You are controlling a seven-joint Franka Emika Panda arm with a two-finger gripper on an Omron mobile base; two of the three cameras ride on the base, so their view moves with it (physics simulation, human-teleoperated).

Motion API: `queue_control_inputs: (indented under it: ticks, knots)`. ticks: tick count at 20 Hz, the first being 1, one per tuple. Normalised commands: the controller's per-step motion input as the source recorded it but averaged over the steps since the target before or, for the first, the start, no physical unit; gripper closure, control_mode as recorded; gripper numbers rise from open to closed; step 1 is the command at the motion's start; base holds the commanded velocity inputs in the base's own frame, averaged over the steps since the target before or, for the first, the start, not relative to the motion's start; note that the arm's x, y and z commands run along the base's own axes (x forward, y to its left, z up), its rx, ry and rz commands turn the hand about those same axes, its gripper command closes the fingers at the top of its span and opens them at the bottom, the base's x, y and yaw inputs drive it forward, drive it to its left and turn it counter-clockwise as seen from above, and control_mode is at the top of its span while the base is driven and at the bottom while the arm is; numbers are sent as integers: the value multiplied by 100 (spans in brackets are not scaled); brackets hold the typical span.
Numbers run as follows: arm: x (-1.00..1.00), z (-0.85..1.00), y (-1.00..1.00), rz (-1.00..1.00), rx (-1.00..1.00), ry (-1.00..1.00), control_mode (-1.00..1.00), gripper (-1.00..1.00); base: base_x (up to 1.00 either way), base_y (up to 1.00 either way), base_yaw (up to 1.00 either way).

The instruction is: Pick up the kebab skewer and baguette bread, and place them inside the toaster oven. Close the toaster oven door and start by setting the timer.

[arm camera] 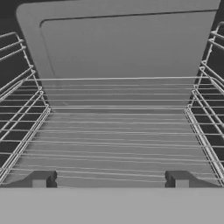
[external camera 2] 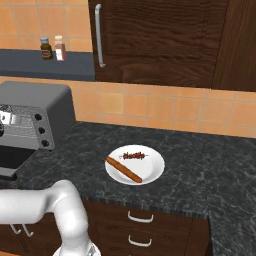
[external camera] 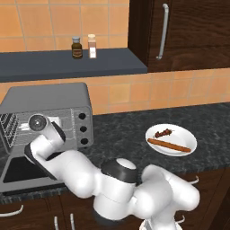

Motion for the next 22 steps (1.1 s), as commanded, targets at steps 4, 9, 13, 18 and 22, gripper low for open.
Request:
queue_control_inputs:
  ticks: [4,9,13,18,22]
  knots:
    - [-100,-50,0,-4,0,33,-100,-100,0,0,0]
    - [-100,-63,0,-4,0,28,-100,-100,0,0,0]
    - [-72,-25,0,-1,0,14,-100,-100,0,0,0]
    - [-21,-2,0,-1,-1,3,-100,-100,0,0,0]
    - [-62,31,-72,-4,0,1,-100,-100,0,0,0]
